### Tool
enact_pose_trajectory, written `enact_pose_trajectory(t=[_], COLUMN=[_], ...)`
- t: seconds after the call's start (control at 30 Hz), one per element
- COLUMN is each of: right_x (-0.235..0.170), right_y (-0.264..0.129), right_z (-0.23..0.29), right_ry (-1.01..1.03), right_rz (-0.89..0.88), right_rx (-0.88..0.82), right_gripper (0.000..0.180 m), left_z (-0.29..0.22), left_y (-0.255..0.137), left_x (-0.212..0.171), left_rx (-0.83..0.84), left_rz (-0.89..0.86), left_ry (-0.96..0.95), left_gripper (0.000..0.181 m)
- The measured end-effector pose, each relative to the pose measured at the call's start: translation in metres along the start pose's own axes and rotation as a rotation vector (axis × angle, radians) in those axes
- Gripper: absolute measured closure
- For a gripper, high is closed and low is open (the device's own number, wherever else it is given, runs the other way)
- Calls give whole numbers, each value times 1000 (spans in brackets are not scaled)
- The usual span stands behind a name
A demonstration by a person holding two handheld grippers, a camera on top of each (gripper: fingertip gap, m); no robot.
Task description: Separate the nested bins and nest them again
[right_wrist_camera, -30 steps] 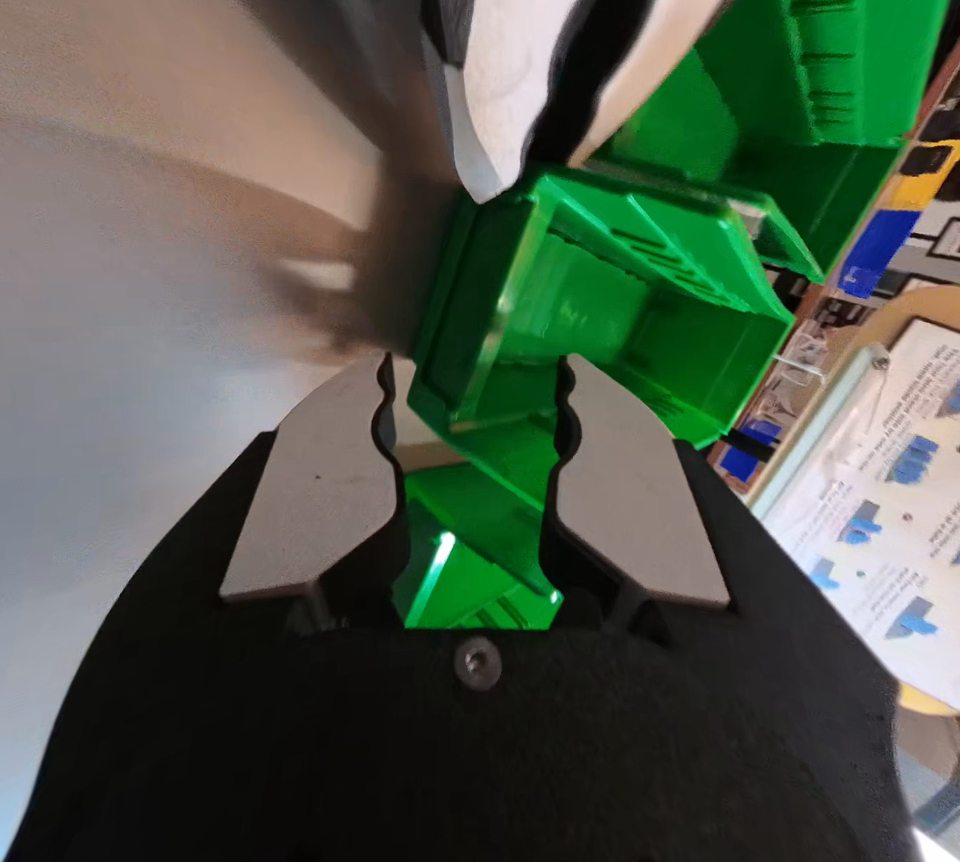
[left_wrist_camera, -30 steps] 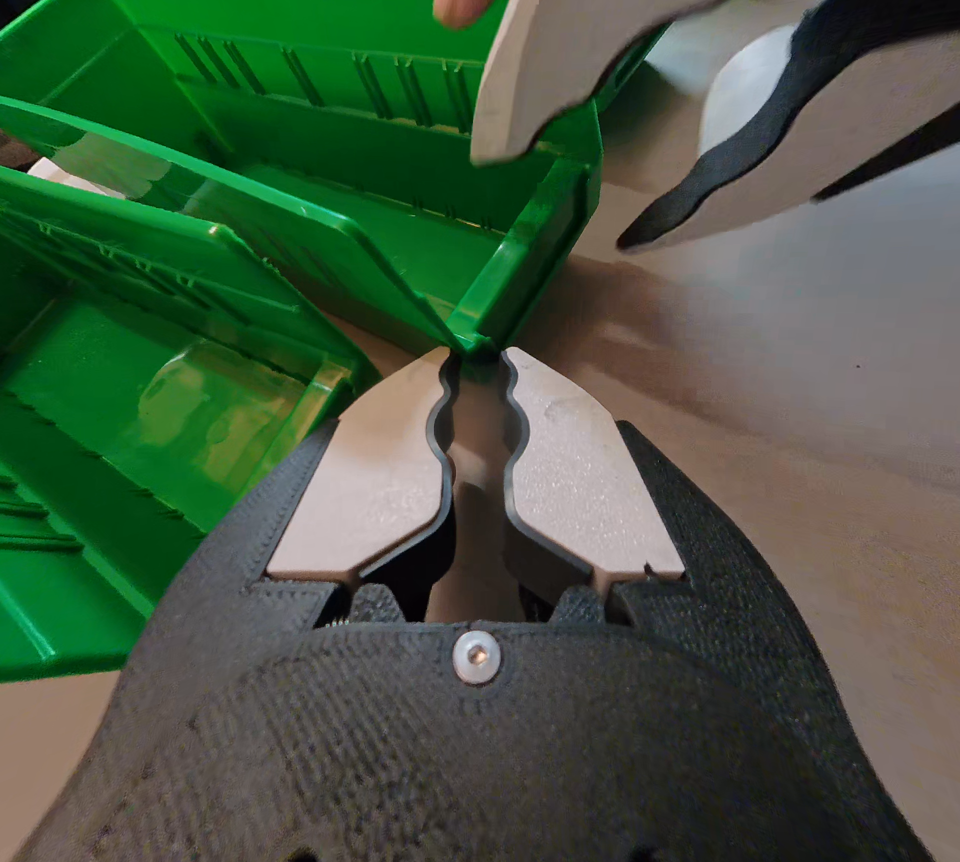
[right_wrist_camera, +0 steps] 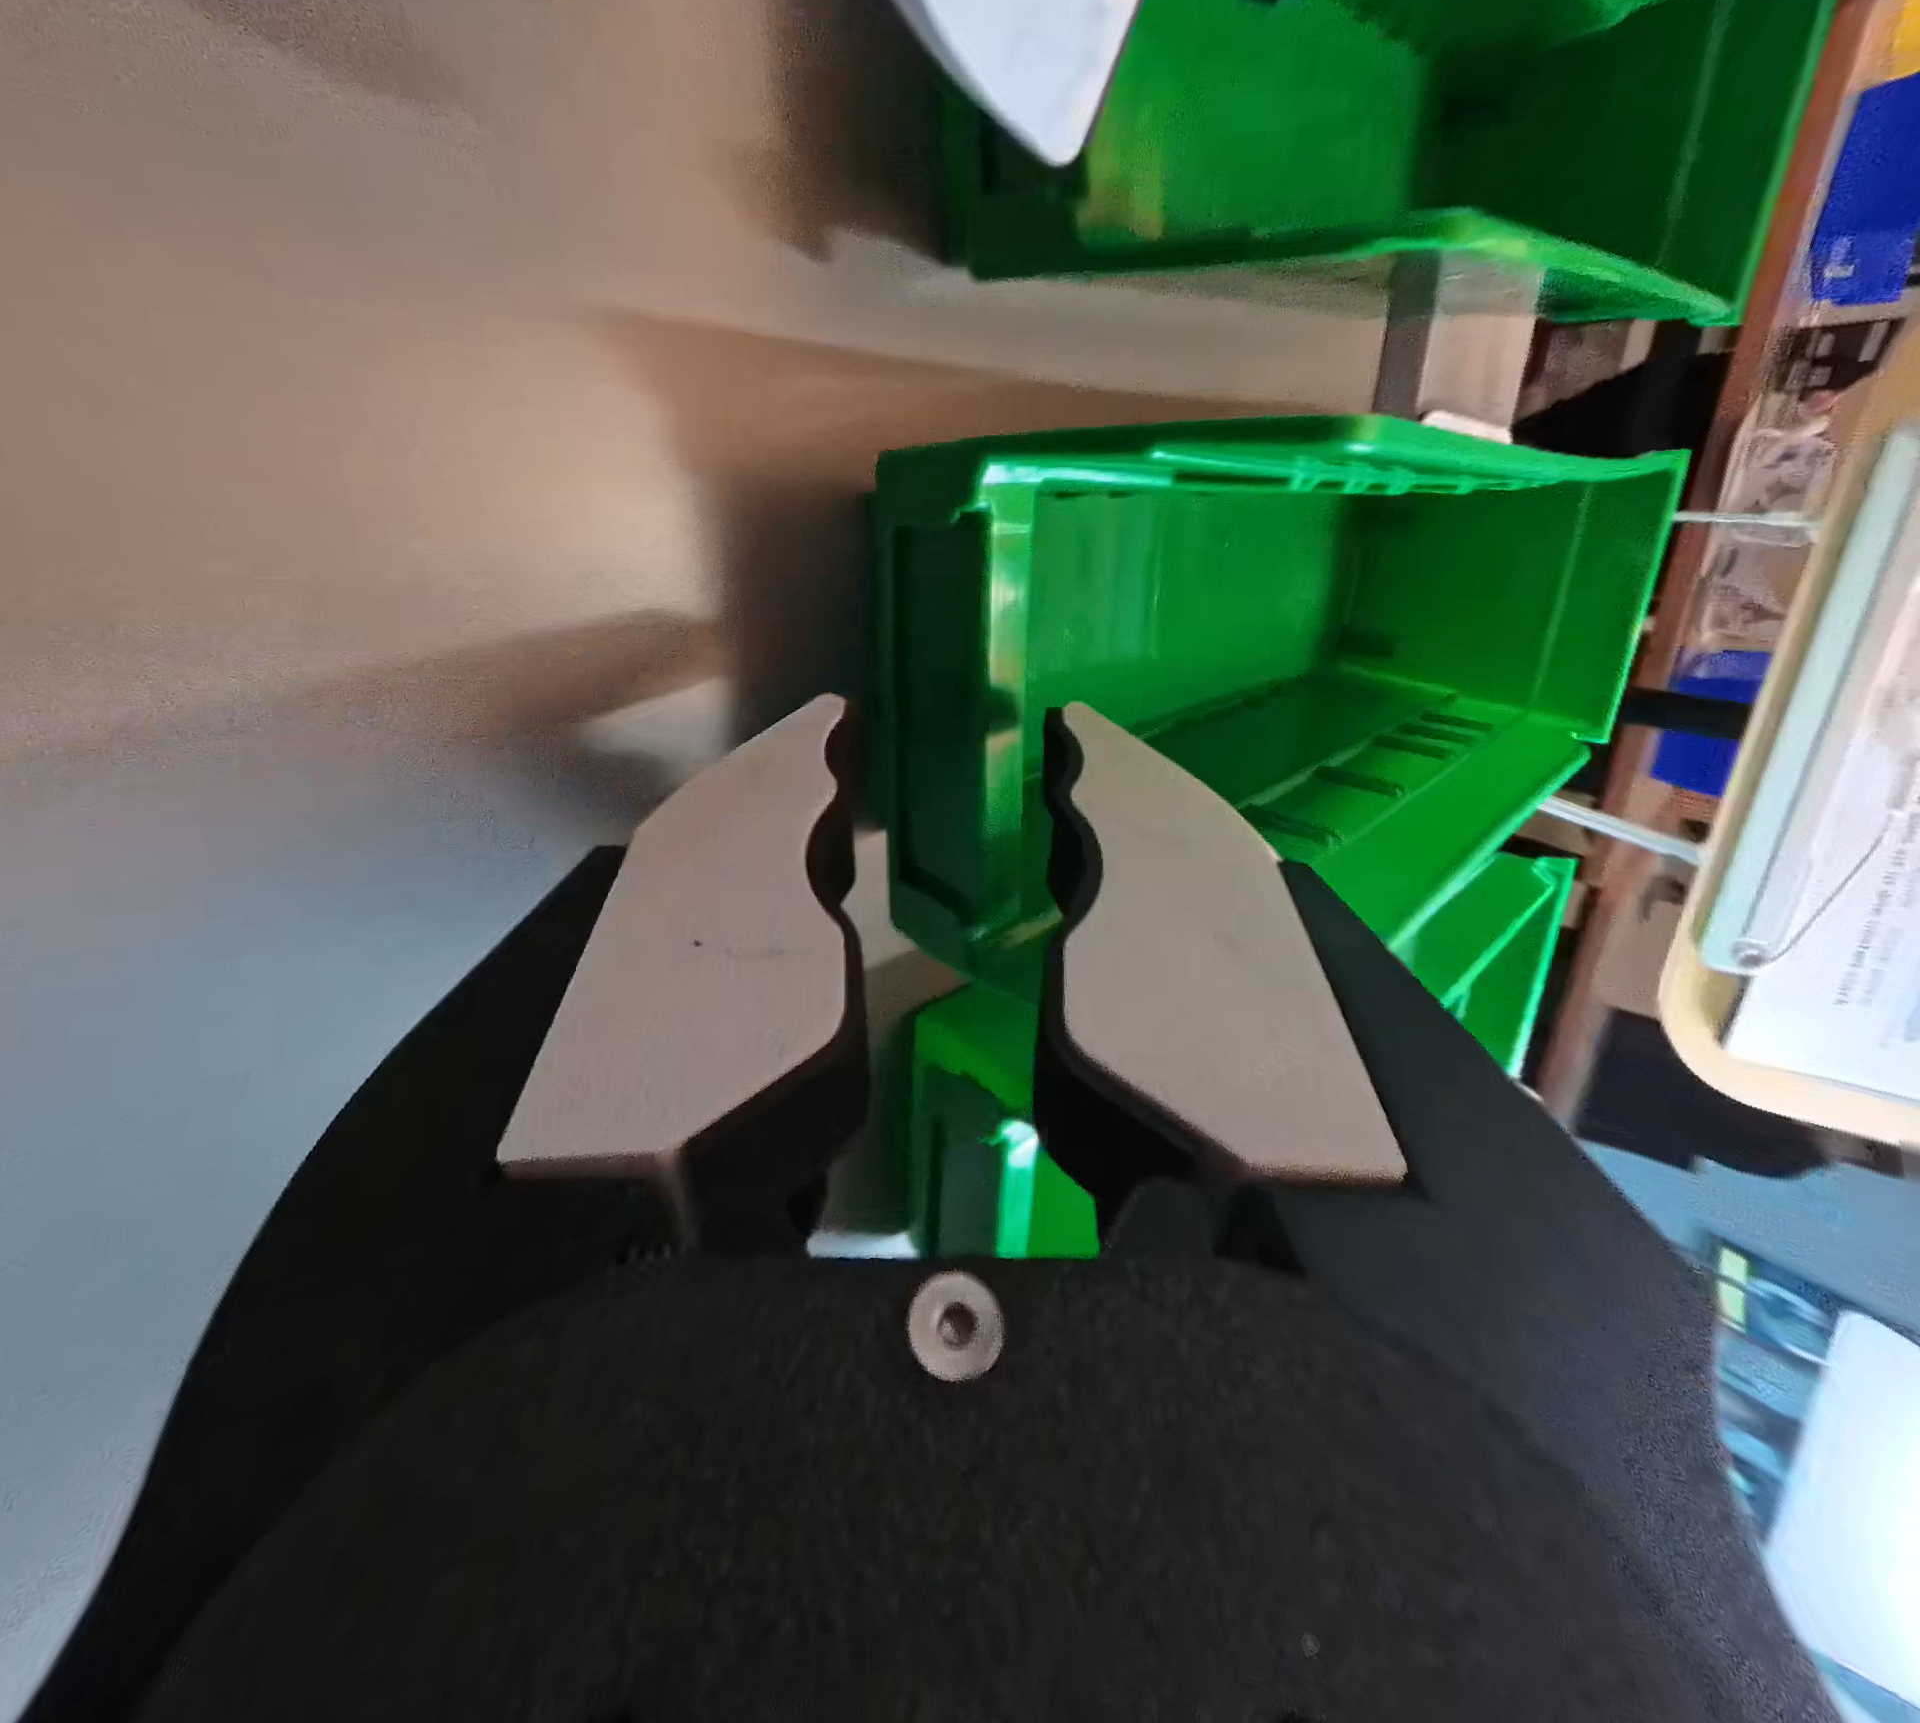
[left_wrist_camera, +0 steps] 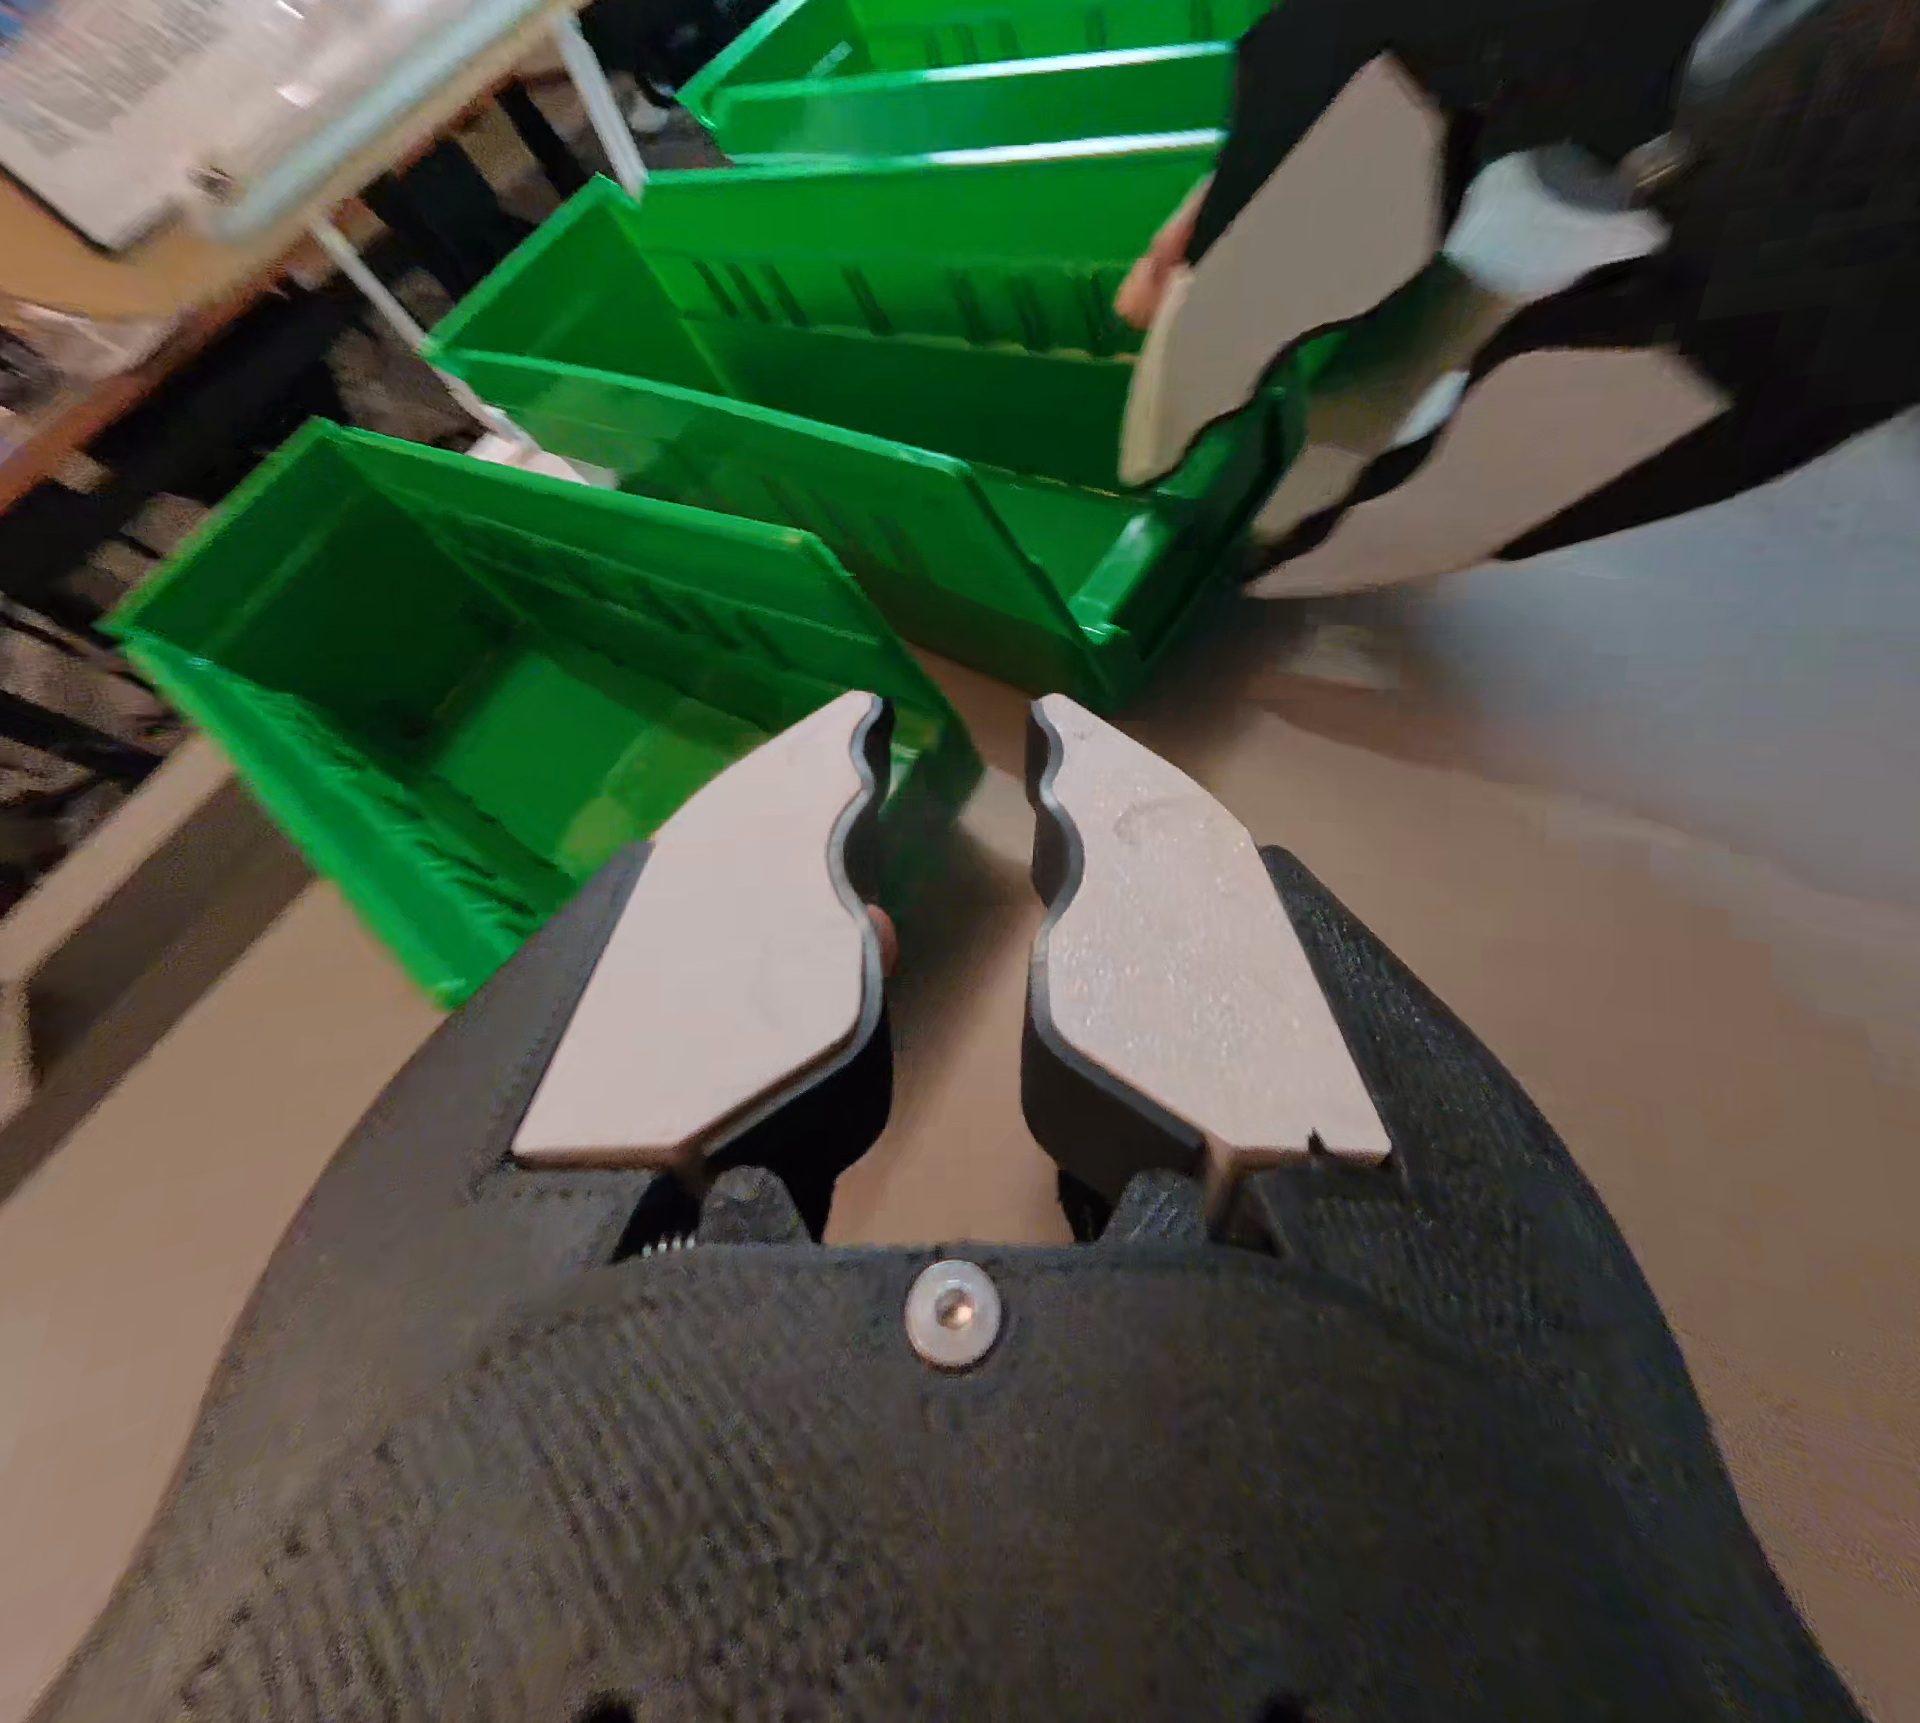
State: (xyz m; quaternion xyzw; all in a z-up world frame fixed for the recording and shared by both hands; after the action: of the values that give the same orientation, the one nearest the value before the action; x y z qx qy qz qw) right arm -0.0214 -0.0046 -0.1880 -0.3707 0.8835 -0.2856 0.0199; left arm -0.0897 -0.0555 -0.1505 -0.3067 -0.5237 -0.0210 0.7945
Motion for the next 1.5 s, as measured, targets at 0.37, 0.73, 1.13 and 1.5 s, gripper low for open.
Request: enact_pose_trajectory(t=[0.37, 0.73, 1.13, 1.5], right_x=[-111, -257, -260, -270], right_y=[-111, -76, -34, -29], right_z=[-19, -11, -2, -6], right_ry=[534, 439, 31, 10], right_rz=[-56, 298, 228, 168], right_rx=[-66, -159, -12, -12], right_gripper=[136, 126, 151, 152], left_z=[30, 33, 9, 14], left_y=[17, 31, 5, 12], left_x=[-38, -59, -66, -63], left_rx=[95, 64, 27, 41], left_rz=[402, 547, 477, 445], left_ry=[257, 444, 485, 509], left_gripper=[130, 147, 148, 148])
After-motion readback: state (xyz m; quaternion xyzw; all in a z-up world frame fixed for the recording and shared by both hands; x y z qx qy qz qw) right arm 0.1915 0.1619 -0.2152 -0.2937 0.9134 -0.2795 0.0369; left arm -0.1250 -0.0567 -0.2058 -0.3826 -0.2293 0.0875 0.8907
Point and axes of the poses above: each gripper's, where its closed fingertips meet, y out along the fingers, x out of its top, z = x × y across the jaws, the point moved 1 cm from there along -y, back along the fingers, and after that the axes turned 14 degrees about -x, right-handed, at the moved point
